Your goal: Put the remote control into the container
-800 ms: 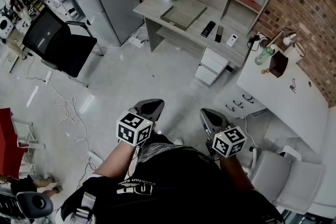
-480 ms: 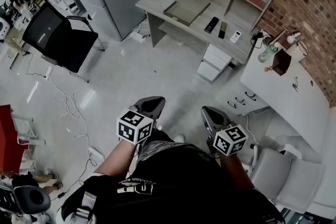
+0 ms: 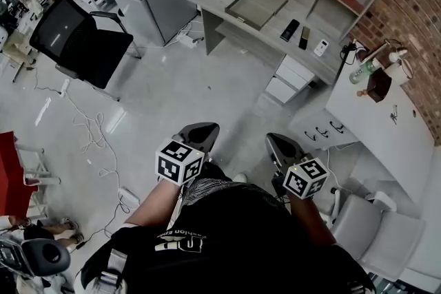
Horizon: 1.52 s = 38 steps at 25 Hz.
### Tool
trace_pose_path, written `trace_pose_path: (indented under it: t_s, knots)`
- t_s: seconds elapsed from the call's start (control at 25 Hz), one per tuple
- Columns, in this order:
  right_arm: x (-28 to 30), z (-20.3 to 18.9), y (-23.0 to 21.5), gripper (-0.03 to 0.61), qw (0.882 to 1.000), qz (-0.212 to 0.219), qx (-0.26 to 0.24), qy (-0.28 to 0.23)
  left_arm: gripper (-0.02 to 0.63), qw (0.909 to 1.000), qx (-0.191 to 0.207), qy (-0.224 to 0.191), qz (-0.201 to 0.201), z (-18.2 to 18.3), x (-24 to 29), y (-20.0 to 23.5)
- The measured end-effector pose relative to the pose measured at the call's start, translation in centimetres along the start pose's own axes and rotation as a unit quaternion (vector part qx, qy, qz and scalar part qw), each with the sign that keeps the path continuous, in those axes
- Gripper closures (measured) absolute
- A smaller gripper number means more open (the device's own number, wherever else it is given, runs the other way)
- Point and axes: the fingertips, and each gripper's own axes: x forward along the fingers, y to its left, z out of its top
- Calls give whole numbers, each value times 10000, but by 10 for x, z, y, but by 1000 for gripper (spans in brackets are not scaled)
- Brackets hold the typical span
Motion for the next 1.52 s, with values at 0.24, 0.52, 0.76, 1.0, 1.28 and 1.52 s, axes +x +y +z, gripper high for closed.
trace_pose_path:
  t_s: [0.24, 0.52, 0.76, 1.0, 1.28, 1.52]
  knots:
    - [56, 19, 10, 573, 9997, 2, -166, 180, 607, 9999, -65, -48, -139, 23, 6, 47]
    - [125, 34, 6, 574, 9981, -270, -128, 548, 607, 9999, -86, -100, -56, 57, 4, 126]
    - [169, 45, 10, 573, 9979, -468, -21, 446, 607, 9995, -165, 44, -267, 60, 2, 172]
    - [207, 40, 25, 574, 9979, -424, 103, 483, 607, 9993, -174, 138, -305, 57, -3, 205]
    - [230, 53, 25, 573, 9978, -478, 25, 462, 607, 9990, -287, 186, -297, 56, -2, 231]
    - [242, 48, 11, 574, 9974, -454, 96, 545, 607, 9985, -311, 280, -338, 53, 15, 235]
